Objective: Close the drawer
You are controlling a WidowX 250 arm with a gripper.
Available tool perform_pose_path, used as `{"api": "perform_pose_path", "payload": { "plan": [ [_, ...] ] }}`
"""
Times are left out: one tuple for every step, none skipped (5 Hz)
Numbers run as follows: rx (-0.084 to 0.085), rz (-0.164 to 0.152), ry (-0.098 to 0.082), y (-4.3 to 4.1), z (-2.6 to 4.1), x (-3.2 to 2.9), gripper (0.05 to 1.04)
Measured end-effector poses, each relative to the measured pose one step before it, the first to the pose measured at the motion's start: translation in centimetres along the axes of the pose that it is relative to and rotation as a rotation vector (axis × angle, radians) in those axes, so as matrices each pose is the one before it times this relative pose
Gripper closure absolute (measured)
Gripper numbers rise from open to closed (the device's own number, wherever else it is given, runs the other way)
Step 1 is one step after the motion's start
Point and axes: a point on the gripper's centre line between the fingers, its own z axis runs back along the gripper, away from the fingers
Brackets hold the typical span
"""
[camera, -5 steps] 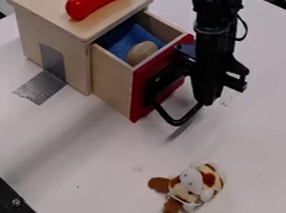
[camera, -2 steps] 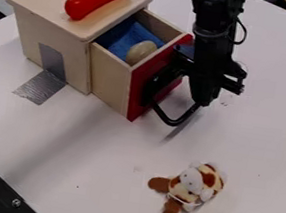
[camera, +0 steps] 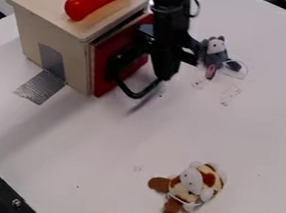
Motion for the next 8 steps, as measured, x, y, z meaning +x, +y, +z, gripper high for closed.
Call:
{"api": "perform_pose_path", "payload": {
  "plan": [
    [-0.0131, -0.0038, 0.0085, 0.477, 0.334, -0.039, 0.993],
    [-0.002, 0.0049, 0.0017, 0.566, 0.125, -0.04, 0.996],
    [-0.0039, -0.0179, 0.024, -0.055, -0.501, -0.801, 0.973],
    [0.0134, -0.046, 0.0316, -0.232, -0.081, -2.01, 0.79],
    [-0.0047, -0.0334, -0.0005, -1.667, 0.003, -0.499, 0.496],
    [0.0117, -0.0501, -0.0448, -2.524, 1.155, 0.231, 0.188],
    [0.0305, -0.0395, -0.0801, -1.477, 2.132, 0.51, 0.078],
    [0.0265, 0.0031, -0.0259, -0.05, 0.941, 0.21, 0.085]
  ]
}}
